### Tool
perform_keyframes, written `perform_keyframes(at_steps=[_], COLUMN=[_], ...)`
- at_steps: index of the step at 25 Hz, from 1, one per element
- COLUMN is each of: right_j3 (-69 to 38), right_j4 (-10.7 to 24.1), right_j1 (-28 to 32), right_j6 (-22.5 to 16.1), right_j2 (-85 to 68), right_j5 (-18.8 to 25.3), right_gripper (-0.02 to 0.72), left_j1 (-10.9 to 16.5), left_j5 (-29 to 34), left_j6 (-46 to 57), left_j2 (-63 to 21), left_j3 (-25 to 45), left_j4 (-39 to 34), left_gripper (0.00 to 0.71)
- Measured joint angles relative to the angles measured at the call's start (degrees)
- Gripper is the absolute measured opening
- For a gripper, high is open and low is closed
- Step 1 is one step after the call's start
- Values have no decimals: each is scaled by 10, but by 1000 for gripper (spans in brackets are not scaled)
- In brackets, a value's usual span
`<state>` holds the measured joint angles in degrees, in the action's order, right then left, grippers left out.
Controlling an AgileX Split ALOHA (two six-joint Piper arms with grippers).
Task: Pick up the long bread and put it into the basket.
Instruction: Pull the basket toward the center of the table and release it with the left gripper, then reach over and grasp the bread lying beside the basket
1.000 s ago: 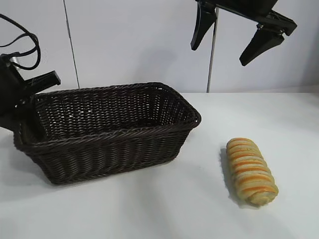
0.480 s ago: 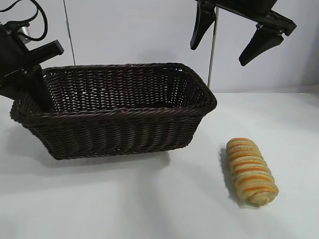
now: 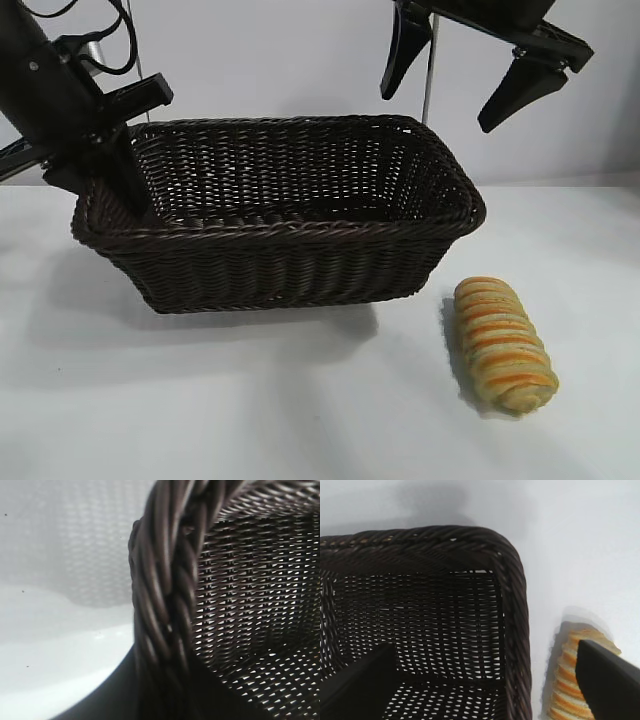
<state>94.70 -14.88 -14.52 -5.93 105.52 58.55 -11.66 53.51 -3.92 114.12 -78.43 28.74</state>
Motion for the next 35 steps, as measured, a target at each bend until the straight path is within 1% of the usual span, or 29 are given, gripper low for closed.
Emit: perform_keyframes(at_steps=[9, 10, 11, 12, 13, 15, 16, 17, 18, 19, 21, 24, 29, 35], right_j3=[0, 0, 0, 0, 0, 0, 0, 0, 0, 0, 0, 0, 0, 0], right_j4=[-1, -1, -1, -1, -1, -1, -1, -1, -1, -1, -1, -1, -1, -1], right_j1=[0, 0, 0, 0, 0, 0, 0, 0, 0, 0, 0, 0, 0, 0], right_j6=[0, 0, 0, 0, 0, 0, 0, 0, 0, 0, 0, 0, 0, 0], right_j2=[0, 0, 0, 0, 0, 0, 0, 0, 0, 0, 0, 0, 0, 0], right_j5=[0, 0, 0, 0, 0, 0, 0, 0, 0, 0, 0, 0, 0, 0], right_gripper=[695, 695, 695, 695, 695, 695, 695, 695, 695, 695, 695, 695, 695, 695], left_j1=[0, 0, 0, 0, 0, 0, 0, 0, 1, 2, 6, 14, 14, 14], left_j5=[-4, -6, -7, -7, -7, -6, -6, -5, -5, -4, 4, 9, 21, 29], left_j6=[-20, -20, -20, -20, -20, -20, -20, -20, -20, -19, -15, -1, 32, 45], left_j2=[8, 8, 8, 8, 7, 7, 7, 5, 1, -5, -17, -47, -92, -130], left_j3=[0, 0, 0, 0, 0, -1, -2, -2, -2, -3, -7, -9, -9, -10], left_j4=[0, 1, 4, 9, 13, 18, 19, 19, 19, 19, 19, 14, -21, -26], left_gripper=[97, 113, 143, 191, 270, 460, 527, 582, 616, 634, 657, 668, 669, 669])
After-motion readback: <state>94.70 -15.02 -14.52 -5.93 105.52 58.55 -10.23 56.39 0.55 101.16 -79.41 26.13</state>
